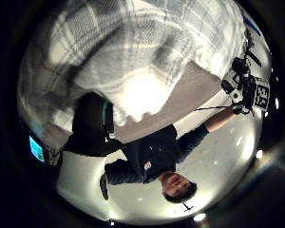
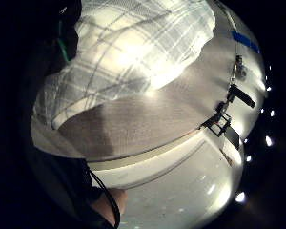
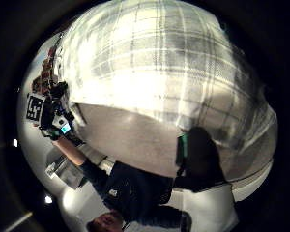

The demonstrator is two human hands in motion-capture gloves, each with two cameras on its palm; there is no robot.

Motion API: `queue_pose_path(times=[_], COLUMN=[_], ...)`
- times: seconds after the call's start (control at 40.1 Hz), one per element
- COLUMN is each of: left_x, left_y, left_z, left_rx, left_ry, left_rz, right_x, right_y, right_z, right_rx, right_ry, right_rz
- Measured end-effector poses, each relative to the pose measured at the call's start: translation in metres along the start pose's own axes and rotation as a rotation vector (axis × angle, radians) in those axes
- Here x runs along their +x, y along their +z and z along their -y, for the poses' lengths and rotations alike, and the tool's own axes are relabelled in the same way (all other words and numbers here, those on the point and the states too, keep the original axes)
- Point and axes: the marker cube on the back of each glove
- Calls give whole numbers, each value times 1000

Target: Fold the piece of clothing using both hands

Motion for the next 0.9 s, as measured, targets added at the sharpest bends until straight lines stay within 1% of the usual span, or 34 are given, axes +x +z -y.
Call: queue_pose_path(times=[0.125, 0.175, 0.225, 0.274, 0.349, 0.399, 0.449, 0.499, 0.524, 0.574, 0.599, 0.624, 0.649, 0.674, 0.699, 0.723, 0.748, 0.798, 0.848, 0.873, 0.898], left_x=[0, 0, 3, 5, 5, 6, 7, 8, 9, 9, 9, 10, 11, 11, 11, 10, 8, 7, 13, 16, 19], left_y=[-3, -5, -5, -5, -7, -8, -7, -3, 0, 9, 13, 16, 17, 16, 14, 12, 9, 5, 2, -2, -8], left_z=[-4, -4, -3, -2, 0, -2, -6, -16, -23, -43, -54, -65, -76, -86, -94, -100, -104, -108, -113, -116, -119], left_rx=[141, 211, 279, 340, 412, 423, 404, 341, 287, 132, 53, -2, -24, -15, 20, 70, 122, 190, 189, 179, 172], left_ry=[-95, -116, -117, -117, -130, -104, -81, -74, -83, -133, -157, -164, -153, -128, -96, -63, -33, 46, 198, 275, 328], left_rz=[52, 90, 131, 175, 229, 231, 215, 181, 155, 89, 57, 34, 24, 31, 55, 91, 129, 156, 92, 48, 13], right_x=[2, 4, 6, 6, -1, -4, -7, -12, -16, -23, -22, -19, -14, -11, -11, -13, -15, -12, -4, -2, -1], right_y=[-4, -6, -9, -9, -6, -4, -1, 4, 6, 8, 7, 6, 2, -4, -12, -19, -25, -31, -38, -46, -55], right_z=[12, 16, 20, 22, 19, 16, 9, -4, -12, -29, -39, -50, -61, -74, -88, -100, -106, -96, -80, -79, -80], right_rx=[172, 229, 287, 304, 269, 252, 200, 102, 61, -3, -29, -46, -53, -53, -50, -40, -9, 133, 285, 331, 360], right_ry=[13, 28, 49, 62, 24, -7, -36, -93, -137, -213, -198, -134, -43, 37, 79, 78, 41, -92, -205, -228, -233], right_rz=[-4, -8, -22, -31, -42, -69, -78, -42, -12, 38, 33, 3, -38, -69, -75, -60, -39, -22, -36, -44, -52])
